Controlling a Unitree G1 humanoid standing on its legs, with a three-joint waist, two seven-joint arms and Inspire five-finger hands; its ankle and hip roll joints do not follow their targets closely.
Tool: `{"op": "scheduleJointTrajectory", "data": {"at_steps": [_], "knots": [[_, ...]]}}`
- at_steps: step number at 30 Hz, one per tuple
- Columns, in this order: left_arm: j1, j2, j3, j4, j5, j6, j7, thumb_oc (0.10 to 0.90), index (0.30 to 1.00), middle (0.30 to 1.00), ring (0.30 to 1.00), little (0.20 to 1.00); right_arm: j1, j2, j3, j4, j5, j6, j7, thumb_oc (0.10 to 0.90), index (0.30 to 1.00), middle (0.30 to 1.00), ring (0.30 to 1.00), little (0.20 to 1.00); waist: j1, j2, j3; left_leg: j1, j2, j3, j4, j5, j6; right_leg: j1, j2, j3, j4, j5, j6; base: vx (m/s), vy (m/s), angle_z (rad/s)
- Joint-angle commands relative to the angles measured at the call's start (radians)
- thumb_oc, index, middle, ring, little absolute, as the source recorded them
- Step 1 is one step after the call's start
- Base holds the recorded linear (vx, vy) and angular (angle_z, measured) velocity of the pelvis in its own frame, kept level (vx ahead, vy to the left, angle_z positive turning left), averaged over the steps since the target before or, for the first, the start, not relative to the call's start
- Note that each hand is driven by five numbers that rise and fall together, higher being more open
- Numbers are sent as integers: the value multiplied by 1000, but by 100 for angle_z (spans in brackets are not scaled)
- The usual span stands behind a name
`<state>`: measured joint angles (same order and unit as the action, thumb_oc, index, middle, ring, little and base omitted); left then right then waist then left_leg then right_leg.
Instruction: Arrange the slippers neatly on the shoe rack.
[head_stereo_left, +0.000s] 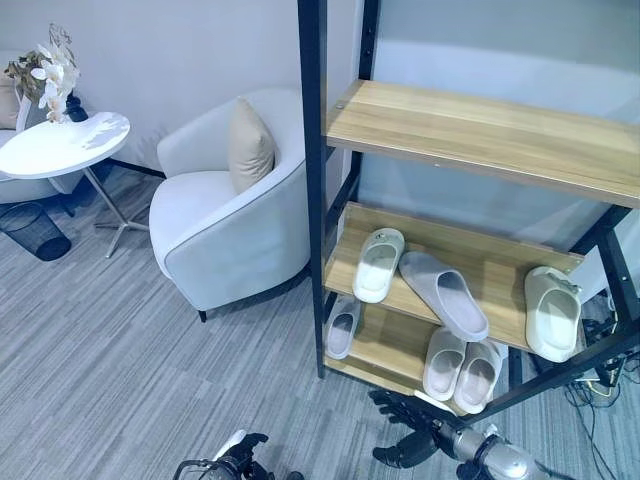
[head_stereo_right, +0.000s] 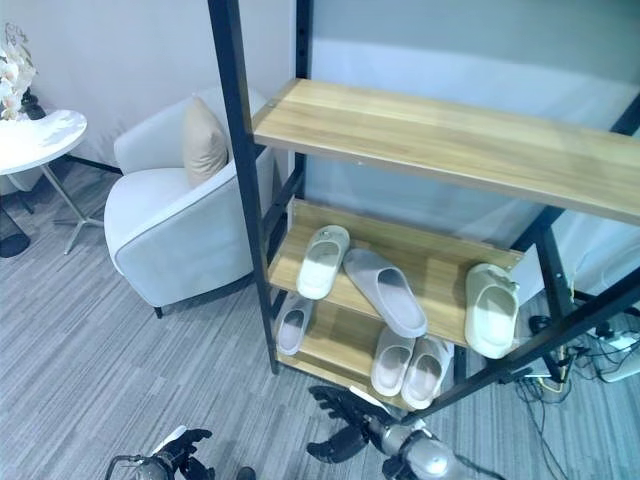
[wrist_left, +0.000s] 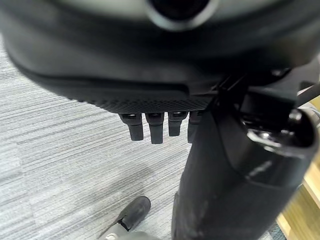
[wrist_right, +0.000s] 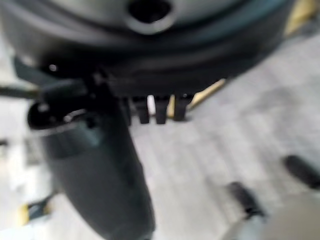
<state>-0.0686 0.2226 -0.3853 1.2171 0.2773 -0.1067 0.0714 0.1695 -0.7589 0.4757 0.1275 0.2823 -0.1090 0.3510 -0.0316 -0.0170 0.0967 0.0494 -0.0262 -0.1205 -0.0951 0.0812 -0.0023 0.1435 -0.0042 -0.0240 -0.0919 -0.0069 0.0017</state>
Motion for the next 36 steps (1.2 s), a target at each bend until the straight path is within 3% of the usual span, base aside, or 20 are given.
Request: {"op": "scheduleJointTrajectory", "data": {"at_steps": [1,3,9,11,15,22,25,28,36], "knots": [[-40,-31,-20,87,31,-35,-32,800,900,900,900,900,-30,-127,-103,-181,106,-96,46,800,900,900,900,900,24,-2,-24,-1,40,14,8,-55,-42,-41,-49,43,31,-28,108,0,0,0],[-33,-41,-17,89,26,-38,-33,800,900,900,900,900,-28,-138,-153,-244,101,-118,16,800,900,900,900,900,20,3,-28,0,40,17,8,-57,-43,-40,-47,41,23,-23,109,0,0,0],[-29,-67,-8,88,-5,-45,-27,800,900,900,900,900,-27,-52,-289,-339,88,-172,-77,800,900,900,900,900,13,13,-37,1,44,24,8,-62,-40,-39,-46,42,7,-14,111,7,5,-2],[-21,-82,-18,87,2,-48,-26,800,900,900,900,900,-36,54,-362,-322,15,-199,-173,800,900,900,900,900,11,17,-42,1,44,25,8,-66,-37,-38,-45,44,5,-13,110,0,0,0],[-12,-85,-18,72,16,-54,-13,800,900,900,900,900,-80,105,-442,-280,-290,-239,-389,800,900,900,900,900,18,24,-41,5,43,23,8,-70,-32,-37,-42,45,5,-16,110,8,2,0],[-1,-78,-49,52,26,-52,-3,800,900,900,900,900,-168,161,-516,-164,-411,-197,-587,800,900,900,900,900,47,21,-29,0,38,4,8,-72,-28,-41,-39,36,5,-20,107,10,-2,1],[3,-81,-58,51,23,-51,-3,800,900,900,900,900,-193,173,-530,-177,-407,-192,-607,800,900,900,900,900,54,20,-24,0,38,-1,8,-73,-27,-42,-39,35,5,-20,107,26,-2,1],[0,-86,-67,52,35,-53,-3,800,900,900,900,900,-210,172,-571,-204,-484,-179,-673,800,900,900,900,900,59,18,-18,-8,36,-7,8,-73,-24,-49,-39,33,5,-18,108,11,4,1],[9,-82,-70,42,29,-53,3,800,900,900,900,900,-202,190,-679,-190,-475,-152,-757,800,900,900,900,900,66,11,-17,-19,32,-16,8,-81,-21,-65,-40,29,5,-20,109,25,6,7]]}}
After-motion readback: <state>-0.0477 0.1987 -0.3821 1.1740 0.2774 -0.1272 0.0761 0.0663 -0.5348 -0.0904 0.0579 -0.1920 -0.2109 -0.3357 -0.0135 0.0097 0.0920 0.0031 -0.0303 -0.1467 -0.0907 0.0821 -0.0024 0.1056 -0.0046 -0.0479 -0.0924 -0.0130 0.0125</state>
